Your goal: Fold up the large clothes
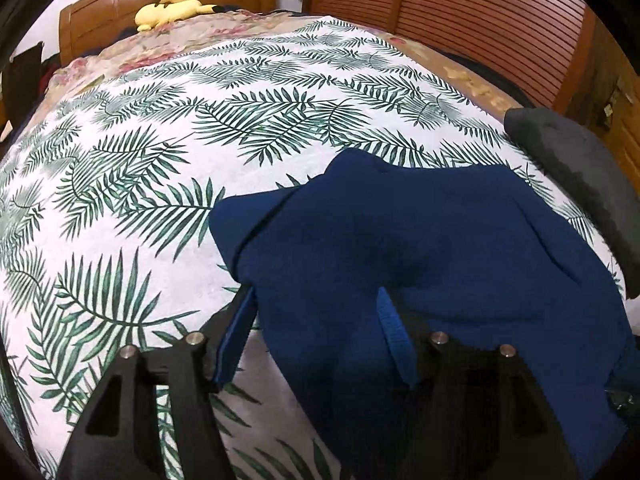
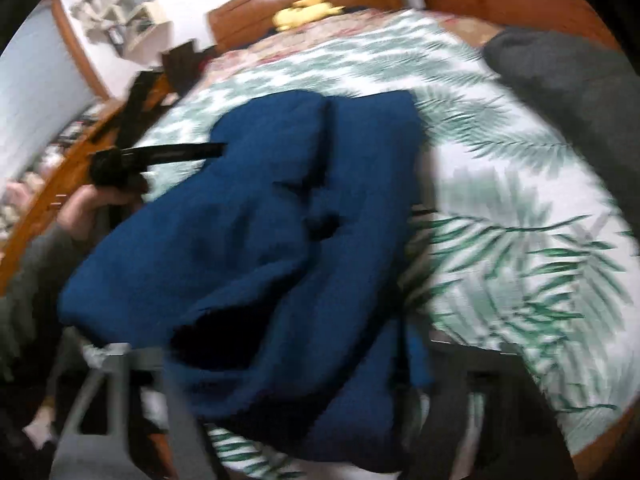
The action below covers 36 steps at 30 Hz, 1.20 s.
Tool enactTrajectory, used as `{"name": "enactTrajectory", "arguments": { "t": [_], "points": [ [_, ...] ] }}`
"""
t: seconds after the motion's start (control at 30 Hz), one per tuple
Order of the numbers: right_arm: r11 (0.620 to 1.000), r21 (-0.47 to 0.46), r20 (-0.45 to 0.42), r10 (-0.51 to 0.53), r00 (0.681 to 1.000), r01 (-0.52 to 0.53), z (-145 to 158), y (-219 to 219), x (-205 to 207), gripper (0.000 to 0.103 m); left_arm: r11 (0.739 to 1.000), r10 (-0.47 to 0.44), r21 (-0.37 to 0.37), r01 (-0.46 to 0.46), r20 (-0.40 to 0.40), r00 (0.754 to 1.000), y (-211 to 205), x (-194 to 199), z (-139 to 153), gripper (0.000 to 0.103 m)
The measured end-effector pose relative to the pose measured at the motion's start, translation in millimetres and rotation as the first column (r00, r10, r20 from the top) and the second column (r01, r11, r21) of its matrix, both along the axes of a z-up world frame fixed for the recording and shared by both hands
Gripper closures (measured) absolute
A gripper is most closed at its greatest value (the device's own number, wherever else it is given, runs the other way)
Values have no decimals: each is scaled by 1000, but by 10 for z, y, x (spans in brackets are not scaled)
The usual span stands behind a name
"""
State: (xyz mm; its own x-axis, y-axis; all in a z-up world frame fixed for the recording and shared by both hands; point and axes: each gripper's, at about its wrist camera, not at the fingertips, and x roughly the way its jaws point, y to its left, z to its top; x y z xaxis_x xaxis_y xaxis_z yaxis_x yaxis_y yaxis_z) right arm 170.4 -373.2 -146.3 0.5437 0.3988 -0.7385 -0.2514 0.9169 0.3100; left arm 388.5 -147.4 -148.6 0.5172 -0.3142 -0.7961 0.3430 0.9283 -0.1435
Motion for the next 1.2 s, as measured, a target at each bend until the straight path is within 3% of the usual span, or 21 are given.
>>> {"name": "enactTrajectory", "arguments": {
  "t": [0.03,0.1,0.13,0.2,0.27,0.5,0.77,1.0,1.13,1.2],
  "points": [
    [1000,8,9,28,1000,-28,16,13,-12,59,1000,-6,-6,6,-1,1000,-5,-3,-2,47],
    [999,31,30,38,999,-39,51,-13,-26,71,999,-31,-39,31,-14,999,-15,-21,10,69],
    [999,29,44,43,998,-44,78,-23,-34,76,999,-33,-29,33,-5,999,-34,-40,33,72],
    [998,38,101,47,994,-52,190,-50,-85,80,999,-33,6,32,29,999,-73,-80,102,92],
    [997,13,165,68,984,-71,348,-30,-124,82,1000,-26,15,25,68,997,-89,-130,230,96],
    [994,-49,292,106,950,-96,875,-154,-70,85,1000,-24,8,23,212,977,-292,-329,860,98],
    [993,-108,426,12,904,37,1590,-1041,-133,85,993,-88,-46,112,363,928,-1339,-402,1646,98],
    [956,-183,505,-108,856,228,2127,-2027,-333,85,966,-196,-77,246,401,895,-2619,-337,2072,98],
    [928,-203,507,-172,844,311,2165,-2488,-400,85,951,-249,-75,300,392,886,-3219,-326,2121,97],
    [914,-207,467,-222,856,350,2066,-2753,-368,84,946,-270,-69,315,367,890,-3440,-252,2060,96]
  ]
}}
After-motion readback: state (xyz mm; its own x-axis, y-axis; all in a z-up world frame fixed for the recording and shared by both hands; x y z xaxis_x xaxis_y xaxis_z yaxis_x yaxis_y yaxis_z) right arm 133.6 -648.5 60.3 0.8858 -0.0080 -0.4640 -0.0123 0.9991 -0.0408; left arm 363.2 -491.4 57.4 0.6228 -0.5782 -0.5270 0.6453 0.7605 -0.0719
